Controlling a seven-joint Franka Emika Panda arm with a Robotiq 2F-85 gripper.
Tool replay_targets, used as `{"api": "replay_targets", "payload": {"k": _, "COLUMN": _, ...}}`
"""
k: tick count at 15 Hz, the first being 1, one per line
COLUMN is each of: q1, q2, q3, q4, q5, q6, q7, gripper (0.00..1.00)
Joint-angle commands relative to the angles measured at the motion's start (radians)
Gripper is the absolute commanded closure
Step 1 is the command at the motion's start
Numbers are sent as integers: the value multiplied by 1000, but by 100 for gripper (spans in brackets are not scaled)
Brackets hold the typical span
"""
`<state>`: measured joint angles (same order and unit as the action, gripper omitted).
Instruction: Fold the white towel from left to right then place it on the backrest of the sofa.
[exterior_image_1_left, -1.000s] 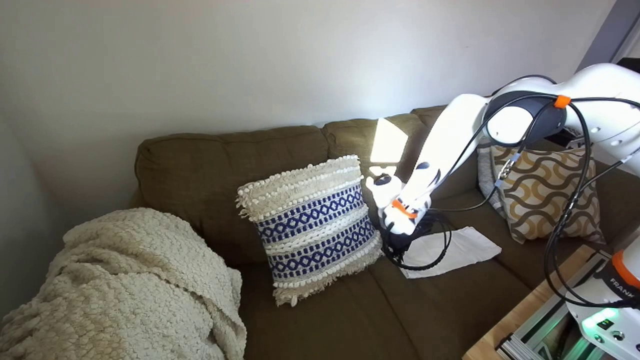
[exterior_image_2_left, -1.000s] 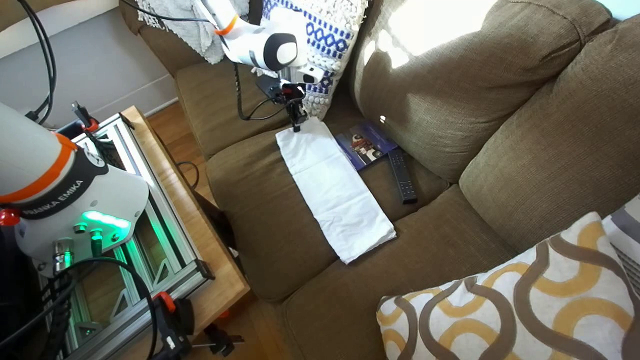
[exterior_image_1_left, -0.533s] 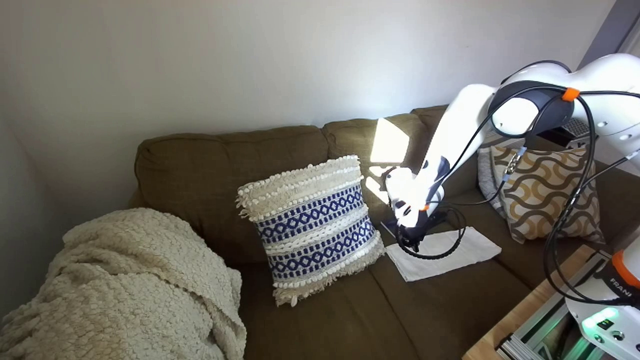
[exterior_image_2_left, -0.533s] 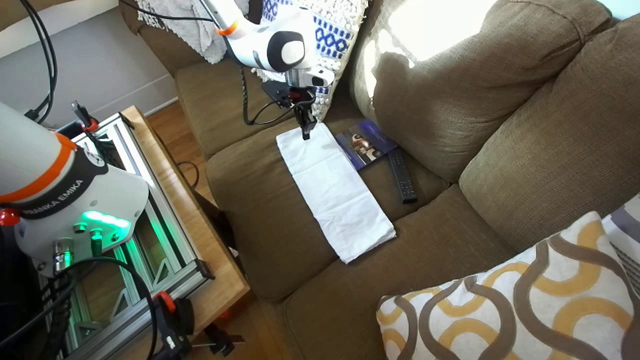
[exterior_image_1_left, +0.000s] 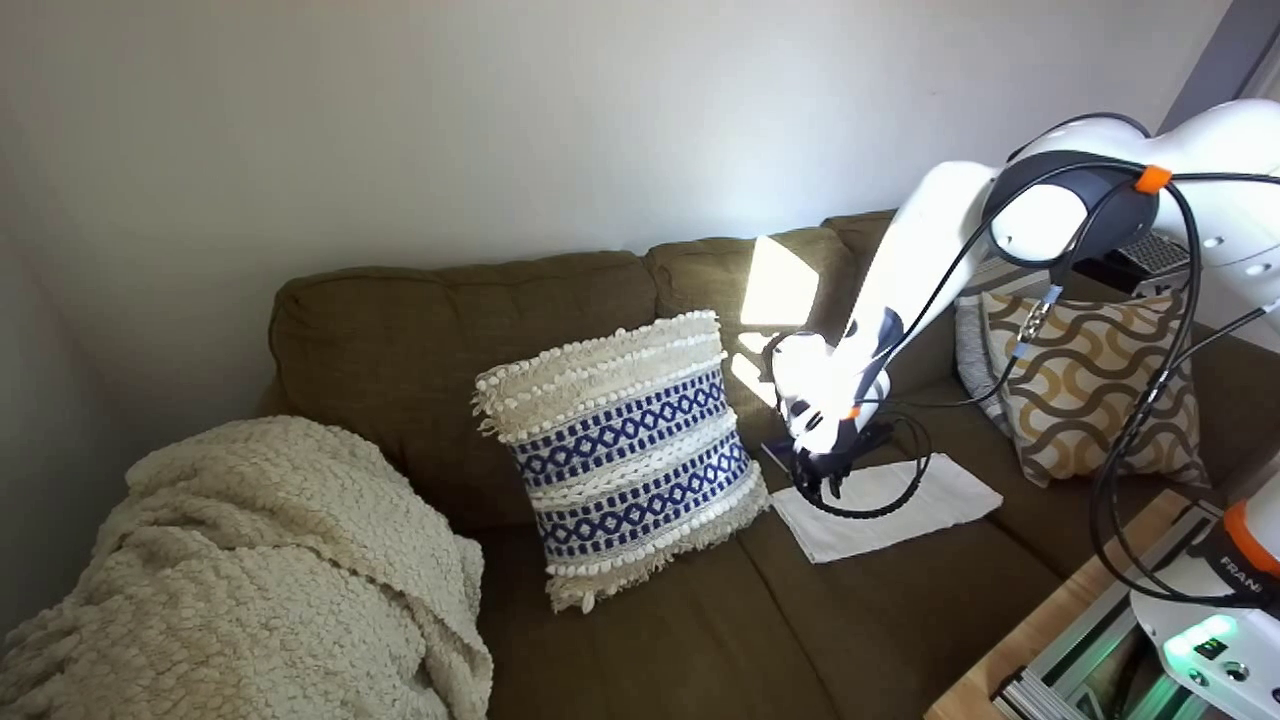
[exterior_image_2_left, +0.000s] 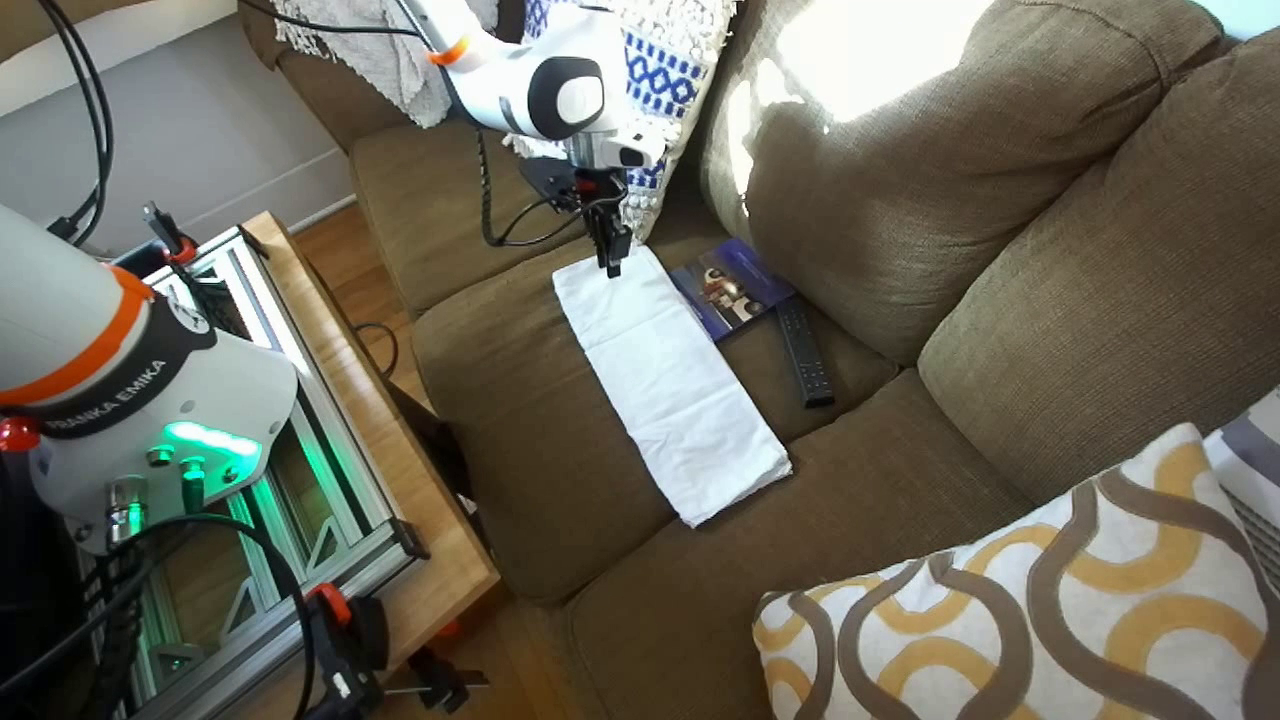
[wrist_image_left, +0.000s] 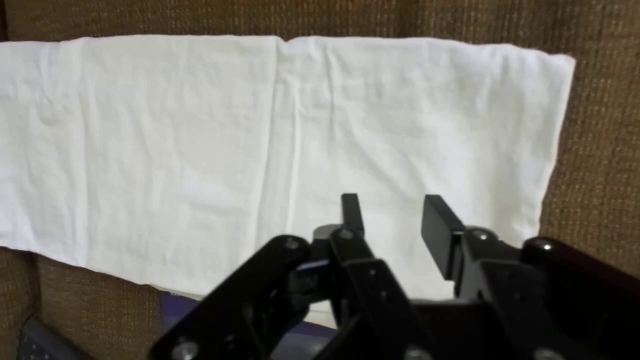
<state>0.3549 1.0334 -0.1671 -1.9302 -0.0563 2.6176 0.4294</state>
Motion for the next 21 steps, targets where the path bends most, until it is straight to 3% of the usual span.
{"api": "replay_targets", "payload": {"k": 1, "q1": -29, "q2": 15, "q3": 55, "q4": 20, "q5": 4, "q6": 20, "q7": -47, "gripper": 29}}
{"api": "replay_targets", "payload": {"k": 5, "q1": -33, "q2": 52, "q3": 77, "q4": 42, "q5": -1, "q6": 30, "q7": -76, "gripper": 1}}
{"api": "replay_targets", "payload": {"k": 8, "q1": -41, "q2": 86, "q3": 81, "q4": 34, "q5": 2, "q6": 90, "q7": -97, "gripper": 0}}
{"api": "replay_targets", "payload": {"k": 9, "q1": -44, "q2": 96, "q3": 82, "q4": 31, "q5": 4, "q6": 117, "q7": -104, "gripper": 16}}
{"api": "replay_targets", "payload": {"k": 13, "q1": -52, "q2": 123, "q3": 79, "q4": 2, "q5": 14, "q6": 286, "q7": -128, "gripper": 46}}
{"api": "replay_targets", "payload": {"k": 14, "q1": -60, "q2": 128, "q3": 84, "q4": -3, "q5": 22, "q6": 320, "q7": -135, "gripper": 21}}
{"api": "replay_targets", "payload": {"k": 15, "q1": -66, "q2": 131, "q3": 88, "q4": -10, "q5": 25, "q6": 353, "q7": -149, "gripper": 12}}
{"api": "replay_targets", "payload": {"k": 18, "q1": -84, "q2": 133, "q3": 103, "q4": -27, "q5": 29, "q6": 418, "q7": -184, "gripper": 0}}
{"api": "replay_targets", "payload": {"k": 21, "q1": -91, "q2": 128, "q3": 114, "q4": -33, "q5": 25, "q6": 422, "q7": -223, "gripper": 0}}
